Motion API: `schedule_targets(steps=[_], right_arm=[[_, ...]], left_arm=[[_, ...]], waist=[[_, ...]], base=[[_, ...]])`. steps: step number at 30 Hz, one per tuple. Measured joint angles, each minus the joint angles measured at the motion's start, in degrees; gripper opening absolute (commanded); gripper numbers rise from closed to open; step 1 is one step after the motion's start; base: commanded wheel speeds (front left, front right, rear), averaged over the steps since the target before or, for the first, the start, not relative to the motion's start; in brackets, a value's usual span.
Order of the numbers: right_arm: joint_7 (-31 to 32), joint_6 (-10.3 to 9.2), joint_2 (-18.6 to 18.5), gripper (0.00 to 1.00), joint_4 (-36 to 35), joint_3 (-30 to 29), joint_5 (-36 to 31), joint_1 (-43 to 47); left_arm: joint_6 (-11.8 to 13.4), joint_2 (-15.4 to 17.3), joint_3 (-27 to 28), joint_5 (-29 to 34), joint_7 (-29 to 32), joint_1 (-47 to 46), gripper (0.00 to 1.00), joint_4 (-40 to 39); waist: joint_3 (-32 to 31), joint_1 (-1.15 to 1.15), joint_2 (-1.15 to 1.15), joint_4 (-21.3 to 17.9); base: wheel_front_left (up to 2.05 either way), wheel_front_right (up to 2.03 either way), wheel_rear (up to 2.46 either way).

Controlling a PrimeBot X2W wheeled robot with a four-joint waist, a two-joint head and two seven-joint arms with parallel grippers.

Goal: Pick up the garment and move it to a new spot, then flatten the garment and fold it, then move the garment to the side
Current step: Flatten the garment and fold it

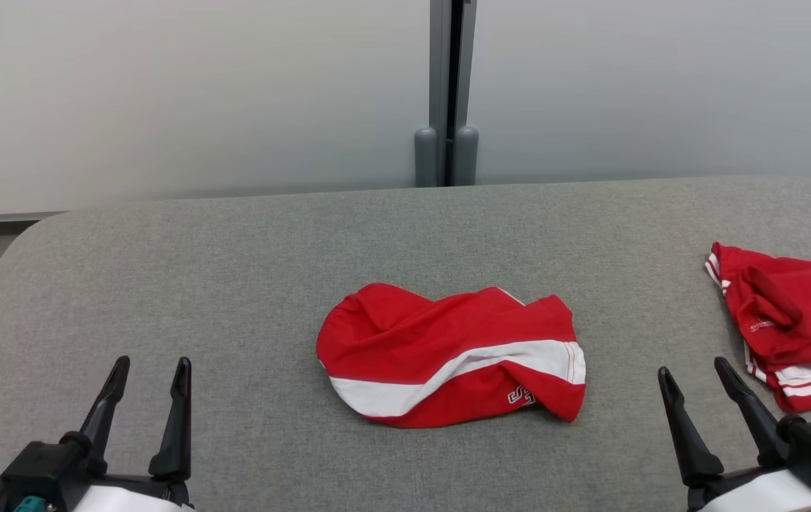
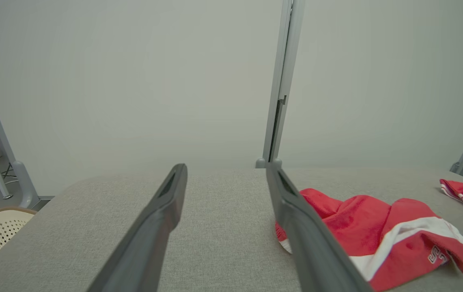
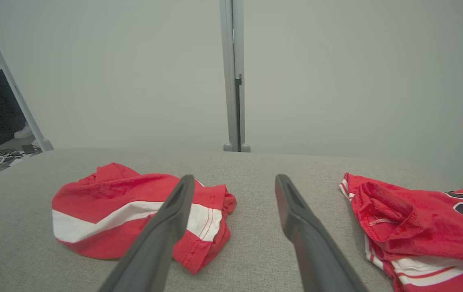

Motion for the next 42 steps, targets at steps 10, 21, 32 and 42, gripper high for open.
schedule_targets(steps=[10, 21, 32, 42], right_arm=[[0.47, -0.01, -0.54, 1.00, 6.57, 2.07, 1.27, -2.20], [-0.26, 0.00, -0.42, 0.96, 18.63, 6.23, 4.46, -8.14], [-6.19, 0.00, -0.98, 0.00, 14.13, 3.90, 3.90, -8.95], [-5.19, 0.00, -1.57, 0.00, 13.99, -4.63, 3.44, -8.34]], left_arm=[[-1.77, -0.31, -3.04, 0.59, 0.77, -5.84, 1.00, -0.19], [-4.14, -2.90, -4.93, 1.18, -2.67, -13.51, 1.00, 4.81], [-4.71, -3.07, -4.24, 1.59, -4.16, -14.71, 1.00, 7.40], [-5.23, -3.05, -4.16, 1.68, -4.63, -15.57, 1.00, 8.40]], waist=[[3.66, 0.00, 0.00, 2.54], [11.33, 0.00, 0.00, 7.29], [12.22, 0.00, 0.00, 6.06], [12.74, 0.00, 0.00, 4.71]], base=[[0.00, 0.00, 0.00], [0.00, 0.00, 0.00], [0.00, 0.00, 0.00], [0.00, 0.00, 0.00]])
